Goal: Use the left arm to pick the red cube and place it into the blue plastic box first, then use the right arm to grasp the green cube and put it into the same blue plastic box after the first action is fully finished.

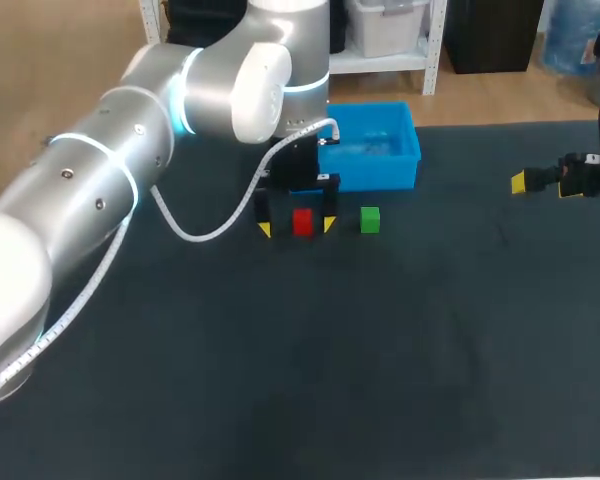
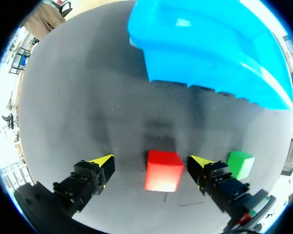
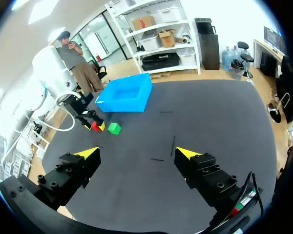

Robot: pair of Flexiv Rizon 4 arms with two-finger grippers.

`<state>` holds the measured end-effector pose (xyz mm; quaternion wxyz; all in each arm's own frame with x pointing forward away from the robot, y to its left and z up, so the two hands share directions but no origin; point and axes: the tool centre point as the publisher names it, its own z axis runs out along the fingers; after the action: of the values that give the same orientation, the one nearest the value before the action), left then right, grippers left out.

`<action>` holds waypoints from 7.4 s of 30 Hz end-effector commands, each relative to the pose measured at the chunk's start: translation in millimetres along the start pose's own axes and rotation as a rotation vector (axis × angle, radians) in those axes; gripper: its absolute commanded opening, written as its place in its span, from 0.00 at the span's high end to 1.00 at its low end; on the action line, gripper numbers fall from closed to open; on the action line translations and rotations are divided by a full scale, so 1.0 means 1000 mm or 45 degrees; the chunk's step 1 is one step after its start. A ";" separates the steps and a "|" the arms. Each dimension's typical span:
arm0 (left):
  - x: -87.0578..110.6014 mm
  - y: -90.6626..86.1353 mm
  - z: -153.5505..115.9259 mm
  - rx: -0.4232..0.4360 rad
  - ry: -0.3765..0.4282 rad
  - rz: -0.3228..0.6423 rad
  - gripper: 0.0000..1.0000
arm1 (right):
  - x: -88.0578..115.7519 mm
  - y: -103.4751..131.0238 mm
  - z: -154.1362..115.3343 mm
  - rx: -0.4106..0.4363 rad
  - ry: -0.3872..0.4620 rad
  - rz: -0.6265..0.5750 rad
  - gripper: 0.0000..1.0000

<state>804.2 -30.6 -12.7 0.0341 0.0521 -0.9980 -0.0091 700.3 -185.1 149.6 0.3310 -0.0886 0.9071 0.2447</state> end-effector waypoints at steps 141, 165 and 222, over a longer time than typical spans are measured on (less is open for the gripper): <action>-0.111 -0.057 -0.164 0.031 -0.423 0.332 1.00 | 0.000 0.000 0.000 0.002 0.001 -0.001 0.00; -0.149 -0.061 -0.156 0.012 -0.431 0.292 1.00 | 0.000 0.000 0.000 0.002 0.001 -0.001 0.00; -0.170 -0.057 -0.134 0.038 -0.420 0.258 0.00 | 0.000 0.000 0.000 0.002 0.001 -0.001 0.00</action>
<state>979.0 -69.8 105.3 -0.3338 -0.0482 -0.9413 0.0116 700.3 -185.1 149.6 0.3310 -0.0886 0.9071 0.2447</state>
